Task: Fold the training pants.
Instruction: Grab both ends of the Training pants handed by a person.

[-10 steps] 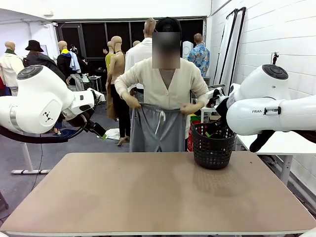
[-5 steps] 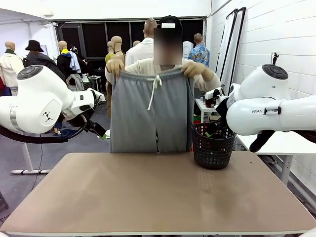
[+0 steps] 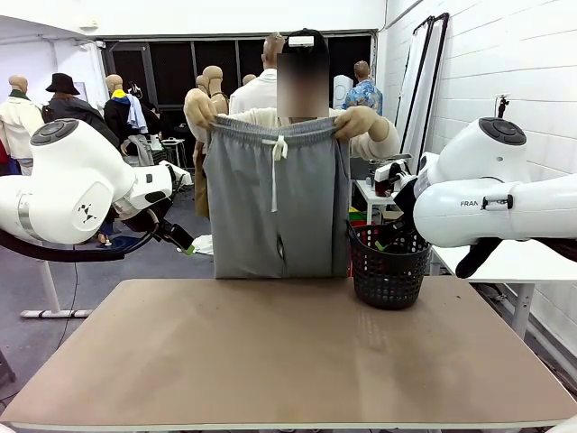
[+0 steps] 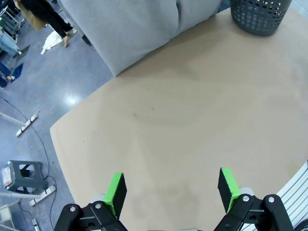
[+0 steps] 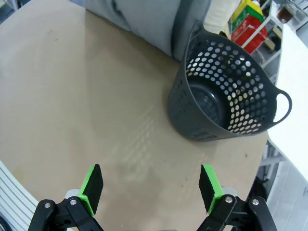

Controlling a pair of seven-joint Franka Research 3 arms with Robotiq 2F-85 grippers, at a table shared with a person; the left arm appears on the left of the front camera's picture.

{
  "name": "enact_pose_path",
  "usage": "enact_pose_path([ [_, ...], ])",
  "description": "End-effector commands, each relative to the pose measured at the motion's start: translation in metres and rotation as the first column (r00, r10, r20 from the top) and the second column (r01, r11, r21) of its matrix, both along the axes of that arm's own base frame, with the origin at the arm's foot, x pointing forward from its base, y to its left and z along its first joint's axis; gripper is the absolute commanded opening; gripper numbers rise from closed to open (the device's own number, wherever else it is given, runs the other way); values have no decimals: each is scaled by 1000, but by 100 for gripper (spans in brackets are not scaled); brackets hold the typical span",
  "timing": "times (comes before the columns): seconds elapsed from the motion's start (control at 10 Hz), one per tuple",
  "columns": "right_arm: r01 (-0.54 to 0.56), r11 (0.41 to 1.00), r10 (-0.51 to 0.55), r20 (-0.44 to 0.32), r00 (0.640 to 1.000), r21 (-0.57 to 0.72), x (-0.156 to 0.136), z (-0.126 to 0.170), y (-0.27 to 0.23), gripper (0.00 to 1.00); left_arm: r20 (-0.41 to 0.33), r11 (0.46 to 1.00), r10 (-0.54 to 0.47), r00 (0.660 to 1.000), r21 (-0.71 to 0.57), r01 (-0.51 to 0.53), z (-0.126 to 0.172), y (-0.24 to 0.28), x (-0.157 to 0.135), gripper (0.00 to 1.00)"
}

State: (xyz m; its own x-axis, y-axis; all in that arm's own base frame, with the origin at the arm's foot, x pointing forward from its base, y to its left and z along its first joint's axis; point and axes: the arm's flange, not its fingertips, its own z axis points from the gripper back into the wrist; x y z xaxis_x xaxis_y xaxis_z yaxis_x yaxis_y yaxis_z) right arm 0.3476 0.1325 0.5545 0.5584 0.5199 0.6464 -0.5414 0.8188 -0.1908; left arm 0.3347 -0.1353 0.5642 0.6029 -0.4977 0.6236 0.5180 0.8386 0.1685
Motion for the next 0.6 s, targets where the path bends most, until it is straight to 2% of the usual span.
enact_pose_path([
  [0.0, 0, 1000, 0, 1, 1000, 0, 0, 0, 0, 100, -8, 1000, -3, 1000, -10, 3, 0, 0, 0, 100],
  [0.5, 0, 1000, 0, 1, 1000, 0, 0, 0, 0, 100, -8, 1000, -3, 1000, -10, 3, 0, 0, 0, 100],
])
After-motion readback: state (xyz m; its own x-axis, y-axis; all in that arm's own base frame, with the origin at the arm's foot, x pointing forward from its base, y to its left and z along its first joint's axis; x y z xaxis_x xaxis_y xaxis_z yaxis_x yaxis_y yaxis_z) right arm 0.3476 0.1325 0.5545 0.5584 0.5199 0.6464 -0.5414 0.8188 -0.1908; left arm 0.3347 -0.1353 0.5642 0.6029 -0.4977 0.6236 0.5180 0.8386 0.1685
